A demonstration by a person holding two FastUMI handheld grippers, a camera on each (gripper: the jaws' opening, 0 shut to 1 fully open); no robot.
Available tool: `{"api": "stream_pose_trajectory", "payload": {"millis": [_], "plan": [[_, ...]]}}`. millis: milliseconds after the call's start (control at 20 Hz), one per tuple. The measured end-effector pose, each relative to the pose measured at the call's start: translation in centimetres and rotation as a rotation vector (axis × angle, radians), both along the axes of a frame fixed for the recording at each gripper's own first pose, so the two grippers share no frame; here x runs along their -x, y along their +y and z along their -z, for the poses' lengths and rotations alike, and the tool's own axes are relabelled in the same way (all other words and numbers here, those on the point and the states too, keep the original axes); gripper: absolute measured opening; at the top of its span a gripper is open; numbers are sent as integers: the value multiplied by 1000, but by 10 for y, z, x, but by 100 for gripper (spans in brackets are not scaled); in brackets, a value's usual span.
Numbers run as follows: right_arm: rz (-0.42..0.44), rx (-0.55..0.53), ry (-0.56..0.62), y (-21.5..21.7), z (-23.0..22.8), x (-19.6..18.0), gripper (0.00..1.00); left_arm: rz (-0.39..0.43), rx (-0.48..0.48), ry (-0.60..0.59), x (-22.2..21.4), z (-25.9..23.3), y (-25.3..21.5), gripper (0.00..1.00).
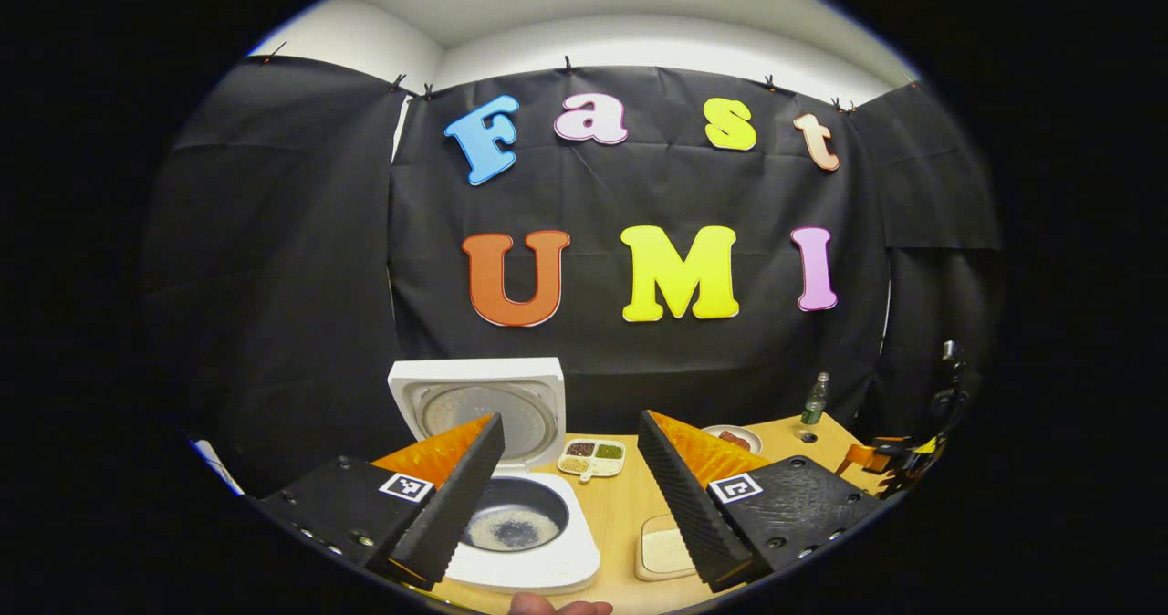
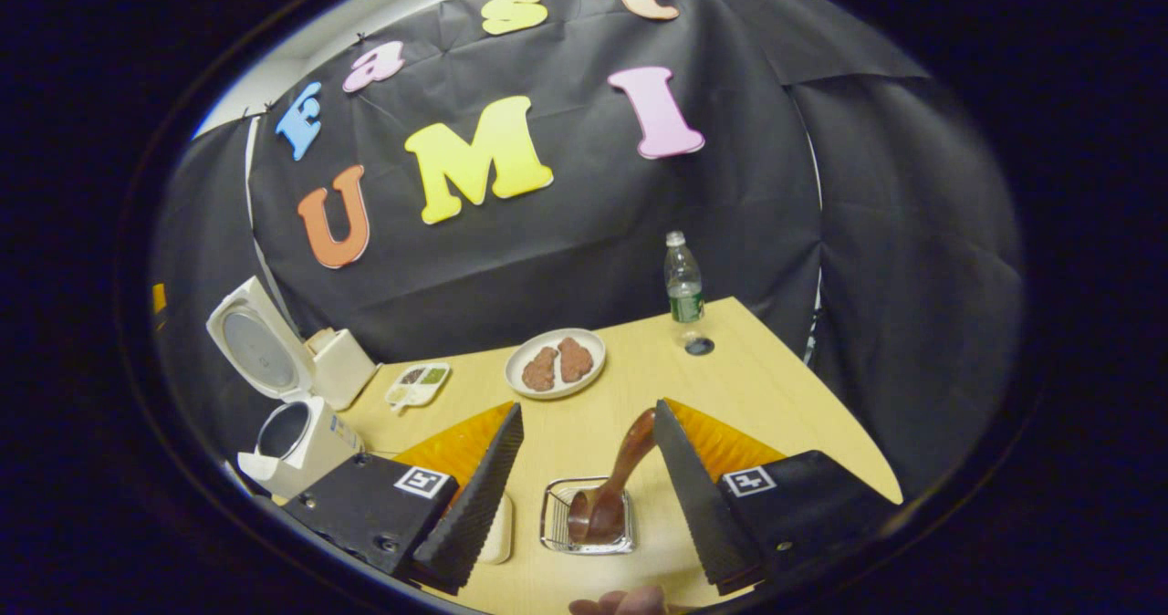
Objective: Close the left gripper, press the button to open the rice cooker; take a wooden spoon from the chopstick holder with the right hand, scoop a spoonful of rice and pour it into the rice cooker, then put the wooden spoon back into the chopstick holder.
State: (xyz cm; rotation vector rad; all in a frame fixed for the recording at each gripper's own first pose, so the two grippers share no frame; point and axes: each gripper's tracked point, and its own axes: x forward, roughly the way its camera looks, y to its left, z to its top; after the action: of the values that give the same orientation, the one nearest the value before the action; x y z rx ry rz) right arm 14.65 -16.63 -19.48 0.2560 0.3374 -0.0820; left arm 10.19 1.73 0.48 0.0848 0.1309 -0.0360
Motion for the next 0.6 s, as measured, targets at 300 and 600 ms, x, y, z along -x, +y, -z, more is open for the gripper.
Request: {"api": "stream_pose_trajectory", "payload": {"millis": [300,600], "plan": [[23,57,-88,8,-67,21,100,-13,-17,-44,-55,-31,35,95],[47,104,-111,23,-101,47,98,-76,17,-35,-127,-34,88,97]]}}
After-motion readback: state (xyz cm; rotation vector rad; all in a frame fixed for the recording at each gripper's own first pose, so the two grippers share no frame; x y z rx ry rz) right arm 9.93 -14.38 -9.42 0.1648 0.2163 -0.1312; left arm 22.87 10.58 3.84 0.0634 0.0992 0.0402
